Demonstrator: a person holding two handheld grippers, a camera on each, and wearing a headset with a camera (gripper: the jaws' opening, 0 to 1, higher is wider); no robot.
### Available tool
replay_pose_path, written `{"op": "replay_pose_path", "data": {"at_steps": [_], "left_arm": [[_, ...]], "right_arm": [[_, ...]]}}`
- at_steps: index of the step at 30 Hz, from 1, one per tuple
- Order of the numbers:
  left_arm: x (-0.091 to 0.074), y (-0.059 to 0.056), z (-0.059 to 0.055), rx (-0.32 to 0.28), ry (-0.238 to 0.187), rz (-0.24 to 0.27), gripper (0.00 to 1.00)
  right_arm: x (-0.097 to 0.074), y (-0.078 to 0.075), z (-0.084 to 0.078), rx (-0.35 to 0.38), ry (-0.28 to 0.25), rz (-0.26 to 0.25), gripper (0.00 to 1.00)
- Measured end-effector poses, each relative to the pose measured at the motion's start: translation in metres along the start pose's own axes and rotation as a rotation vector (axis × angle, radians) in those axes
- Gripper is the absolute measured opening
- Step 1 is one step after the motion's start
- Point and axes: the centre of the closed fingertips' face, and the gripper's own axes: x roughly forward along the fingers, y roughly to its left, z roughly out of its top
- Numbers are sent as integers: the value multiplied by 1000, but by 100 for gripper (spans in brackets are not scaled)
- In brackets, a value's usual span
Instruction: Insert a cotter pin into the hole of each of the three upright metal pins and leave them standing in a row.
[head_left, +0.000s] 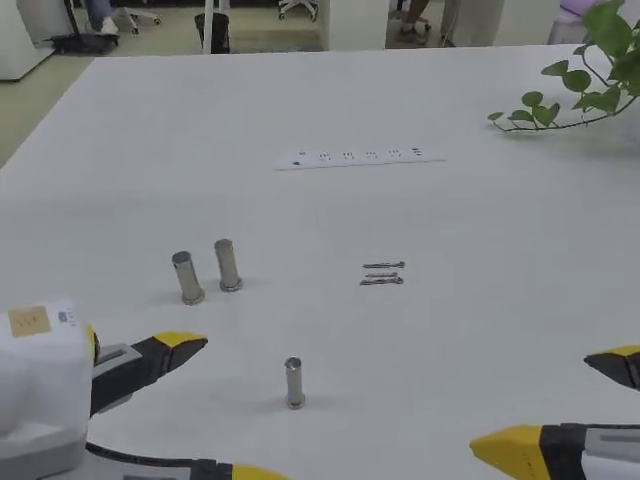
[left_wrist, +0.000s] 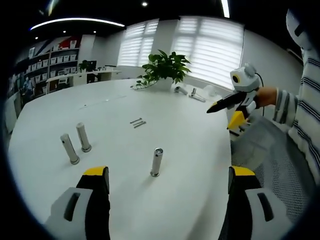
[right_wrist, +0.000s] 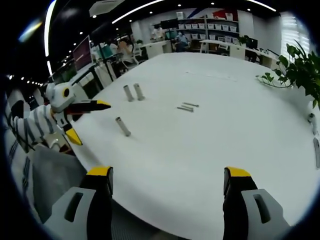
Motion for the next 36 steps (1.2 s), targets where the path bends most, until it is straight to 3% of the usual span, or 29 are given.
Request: {"op": "replay_pose_path", "data": {"at_steps": [5, 7, 14, 17, 20, 24, 31, 36], "left_arm": [[-5, 1, -4, -8, 4, 22, 99], [-6, 0, -6, -7, 10, 26, 99], [-9, -7, -7, -59, -23, 32, 99], [-11, -7, -8, -66, -25, 47, 99], [-13, -7, -8, -75, -30, 57, 99], [-16, -9, -8, -92, -43, 62, 99], [-20, -9, -7, -116, -60, 81, 99], [-21, -10, -3, -126, -70, 87, 99]], "right_arm": [[4, 0, 4, -59, 36, 38, 92], [6, 3, 3, -90, 77, 80, 91], [17, -4, 9, -255, 179, 118, 88], [22, -8, 27, -293, 159, 119, 80], [26, -8, 40, -292, 152, 153, 72], [33, -9, 62, -317, 117, 181, 69], [50, -14, 78, -462, 176, 181, 67], [63, 3, 98, -533, 128, 287, 61]]}}
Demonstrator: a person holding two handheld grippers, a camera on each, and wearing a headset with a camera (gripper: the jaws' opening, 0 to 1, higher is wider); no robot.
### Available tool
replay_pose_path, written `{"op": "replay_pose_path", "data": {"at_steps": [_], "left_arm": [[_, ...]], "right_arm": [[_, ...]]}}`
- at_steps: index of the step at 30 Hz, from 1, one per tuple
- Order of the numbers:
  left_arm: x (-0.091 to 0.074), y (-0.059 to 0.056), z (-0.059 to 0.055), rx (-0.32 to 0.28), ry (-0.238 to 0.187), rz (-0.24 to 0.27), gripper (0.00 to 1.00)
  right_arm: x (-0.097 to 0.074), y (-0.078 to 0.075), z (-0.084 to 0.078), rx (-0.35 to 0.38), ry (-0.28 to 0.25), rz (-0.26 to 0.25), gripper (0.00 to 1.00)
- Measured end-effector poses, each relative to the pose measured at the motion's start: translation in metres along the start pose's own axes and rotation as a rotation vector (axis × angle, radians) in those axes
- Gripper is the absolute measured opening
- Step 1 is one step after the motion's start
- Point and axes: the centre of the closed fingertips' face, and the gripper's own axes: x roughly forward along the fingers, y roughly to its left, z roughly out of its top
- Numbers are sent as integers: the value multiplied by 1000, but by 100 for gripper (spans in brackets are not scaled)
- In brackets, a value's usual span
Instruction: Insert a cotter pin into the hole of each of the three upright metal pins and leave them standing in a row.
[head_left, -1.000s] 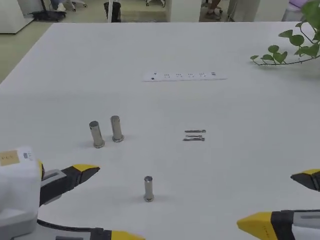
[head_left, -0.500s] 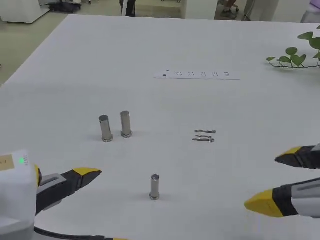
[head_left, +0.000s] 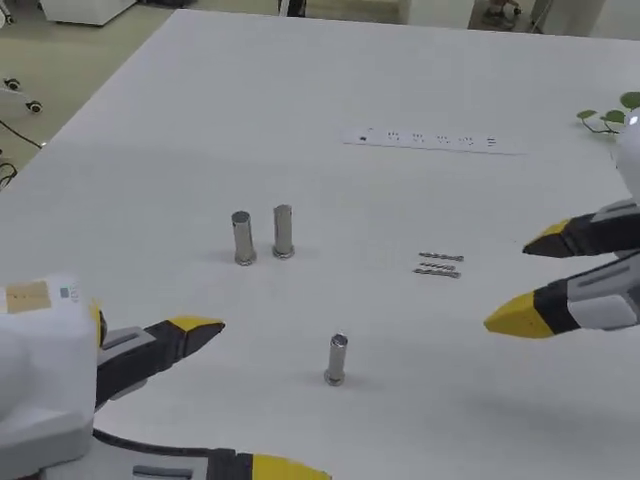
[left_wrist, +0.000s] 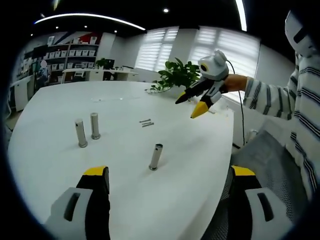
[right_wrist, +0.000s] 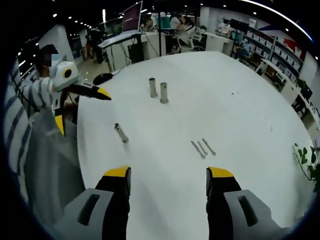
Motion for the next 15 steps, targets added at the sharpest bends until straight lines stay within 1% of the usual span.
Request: {"op": "replay_pose_path", "data": {"at_steps": [2, 6, 9, 12, 14, 15], "left_arm": [[0, -1, 0, -5, 0, -1, 99], [-1, 2, 1, 13, -3, 14, 99], [-2, 2, 2, 5, -7, 15, 99], [-3, 4, 3, 2, -8, 23, 99], [-3, 5, 3, 1, -11, 27, 99], [-3, 5, 3, 3, -14, 29, 99]], "right_arm": [[4, -1, 5, -37, 0, 19, 57], [11, -4, 8, -103, 55, 55, 51], [19, -9, 13, -150, 73, 72, 50], [26, -15, 16, -172, 87, 91, 48], [34, -16, 13, -215, 117, 148, 43], [37, -18, 11, -217, 129, 164, 38]]}}
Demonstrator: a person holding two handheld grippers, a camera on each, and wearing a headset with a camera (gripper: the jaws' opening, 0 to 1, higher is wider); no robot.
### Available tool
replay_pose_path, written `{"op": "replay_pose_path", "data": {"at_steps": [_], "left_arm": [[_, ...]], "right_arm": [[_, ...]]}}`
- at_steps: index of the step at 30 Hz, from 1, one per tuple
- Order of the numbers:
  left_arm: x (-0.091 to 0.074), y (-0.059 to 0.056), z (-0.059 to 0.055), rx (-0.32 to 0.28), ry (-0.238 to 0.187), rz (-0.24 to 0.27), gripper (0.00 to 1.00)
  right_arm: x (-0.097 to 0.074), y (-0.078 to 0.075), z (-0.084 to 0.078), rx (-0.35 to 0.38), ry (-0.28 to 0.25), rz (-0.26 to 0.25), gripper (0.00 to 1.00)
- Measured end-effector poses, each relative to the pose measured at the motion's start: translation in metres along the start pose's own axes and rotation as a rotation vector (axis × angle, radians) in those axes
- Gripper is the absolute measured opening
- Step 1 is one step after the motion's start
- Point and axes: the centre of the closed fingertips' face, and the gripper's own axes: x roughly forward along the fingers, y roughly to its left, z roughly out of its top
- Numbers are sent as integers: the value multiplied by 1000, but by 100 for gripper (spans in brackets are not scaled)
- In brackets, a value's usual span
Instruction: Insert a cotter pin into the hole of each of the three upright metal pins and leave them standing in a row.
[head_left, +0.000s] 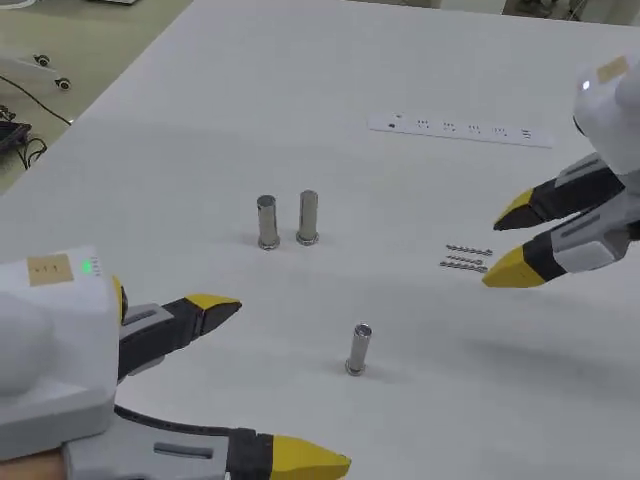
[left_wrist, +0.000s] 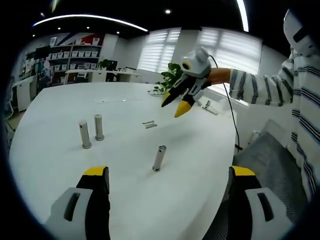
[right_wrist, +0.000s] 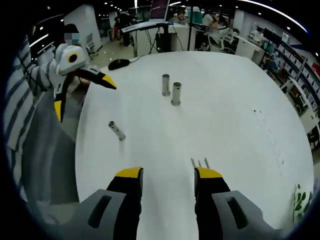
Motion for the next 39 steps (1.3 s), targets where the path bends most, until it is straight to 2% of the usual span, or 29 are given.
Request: {"op": "replay_pose_path", "data": {"at_steps": [2, 7, 13, 20, 26, 30, 32, 39], "left_arm": [[1, -1, 1, 9, -5, -4, 99], [5, -3, 0, -3, -1, -10, 99], [8, -4, -2, -13, 2, -8, 99], [8, -5, -7, -31, 12, -5, 99], [8, -2, -12, -45, 20, 6, 99], [8, 1, -13, -54, 18, 15, 99], [8, 1, -15, -56, 24, 16, 99], [8, 4, -14, -62, 23, 24, 98]], "right_arm": [[8, -6, -6, 8, 42, 23, 33], [23, -19, -14, -35, 86, 45, 33], [35, -26, -23, -54, 136, 64, 33], [39, -33, -22, -58, 150, 78, 28], [43, -42, -19, -65, 150, 70, 24], [46, -48, -17, -55, 152, 62, 12], [46, -49, -17, -58, 151, 58, 12], [53, -57, -26, -103, 209, 35, 11]]}}
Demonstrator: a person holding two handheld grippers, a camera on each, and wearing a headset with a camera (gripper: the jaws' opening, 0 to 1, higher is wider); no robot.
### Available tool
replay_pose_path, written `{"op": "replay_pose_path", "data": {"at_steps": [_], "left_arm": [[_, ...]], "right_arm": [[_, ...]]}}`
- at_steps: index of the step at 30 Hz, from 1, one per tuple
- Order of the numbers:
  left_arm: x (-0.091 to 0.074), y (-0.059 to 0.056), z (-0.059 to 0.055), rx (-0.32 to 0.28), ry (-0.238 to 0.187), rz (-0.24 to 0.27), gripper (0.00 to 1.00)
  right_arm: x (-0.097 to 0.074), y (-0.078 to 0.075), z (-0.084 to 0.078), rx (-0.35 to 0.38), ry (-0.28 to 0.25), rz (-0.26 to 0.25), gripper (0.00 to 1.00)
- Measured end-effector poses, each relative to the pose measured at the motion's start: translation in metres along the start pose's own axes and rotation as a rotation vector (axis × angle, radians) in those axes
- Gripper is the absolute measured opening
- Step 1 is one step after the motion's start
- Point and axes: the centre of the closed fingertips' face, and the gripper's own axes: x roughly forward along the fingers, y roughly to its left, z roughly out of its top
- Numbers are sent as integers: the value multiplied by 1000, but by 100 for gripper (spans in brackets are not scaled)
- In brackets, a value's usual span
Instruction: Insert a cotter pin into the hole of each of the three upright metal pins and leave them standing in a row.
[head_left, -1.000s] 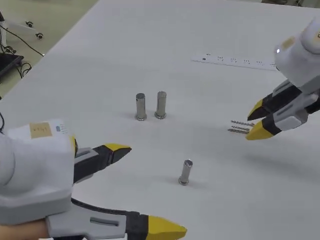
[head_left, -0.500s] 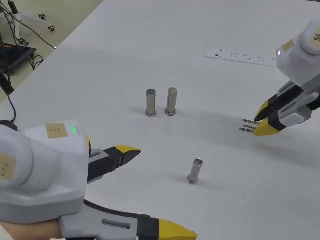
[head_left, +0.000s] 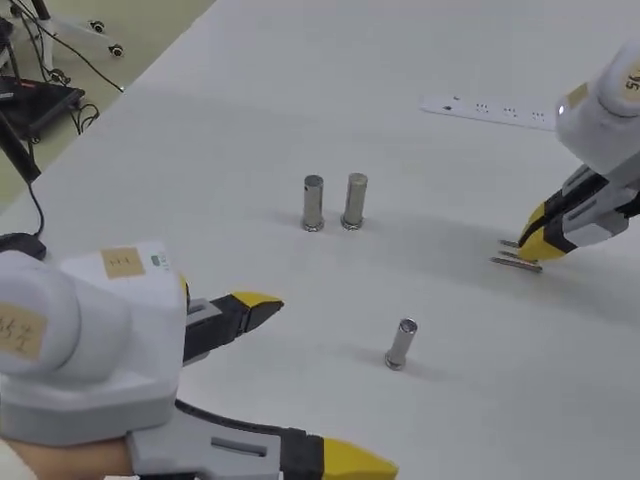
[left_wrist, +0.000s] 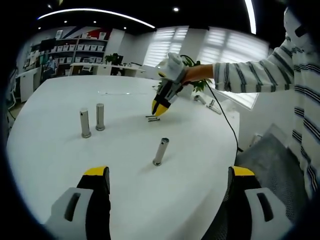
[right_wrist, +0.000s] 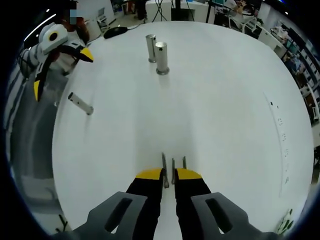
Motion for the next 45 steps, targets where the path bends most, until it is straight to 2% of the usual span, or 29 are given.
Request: {"op": "replay_pose_path", "data": {"at_steps": [3, 8, 12, 15, 17, 19, 21, 27, 30, 31, 34, 35, 36, 37, 38, 41, 45], "left_arm": [[0, 0, -2, -4, -2, -7, 97], [0, -2, -8, -12, 12, -10, 96], [0, -2, -9, -18, 13, -7, 96], [0, -2, -12, -25, 20, -9, 95], [1, -2, -13, -22, 24, -8, 94], [1, 0, -12, -7, 22, 3, 92], [1, -1, -11, -26, 14, -5, 91], [2, -4, -13, -8, 28, -17, 91], [2, -6, -13, 6, 27, -26, 90], [2, -6, -12, 30, 14, -25, 89], [3, -5, -12, 17, 20, -20, 88], [3, -5, -12, 10, 20, -20, 89], [3, -5, -12, 6, 18, -20, 89], [3, -6, -11, -7, 18, -29, 89], [3, -6, -11, -9, 17, -32, 89], [4, -8, -11, -4, 26, -38, 88], [4, -9, -11, 1, 25, -38, 87]], "right_arm": [[2, -6, -6, -58, 41, -24, 10], [7, -6, -4, -32, 28, -7, 10], [12, -10, -11, -56, 65, -20, 10], [12, -12, -12, -47, 64, -22, 10], [11, -15, -21, -59, 102, -50, 10], [13, -14, -18, -67, 94, -31, 9], [13, -14, -16, -79, 106, -37, 9], [14, -14, -15, -96, 141, -53, 10], [14, -15, -14, -59, 153, -63, 9], [14, -15, -15, -46, 155, -66, 8], [14, -19, -15, -28, 151, -82, 4], [14, -18, -15, 6, 143, -68, 4], [14, -18, -15, 105, 134, -69, 3], [14, -19, -15, 123, 129, -66, 3], [13, -20, -16, 99, 128, -62, 3], [14, -22, -17, 103, 123, -59, 2], [14, -23, -17, 115, 136, -82, 2]]}}
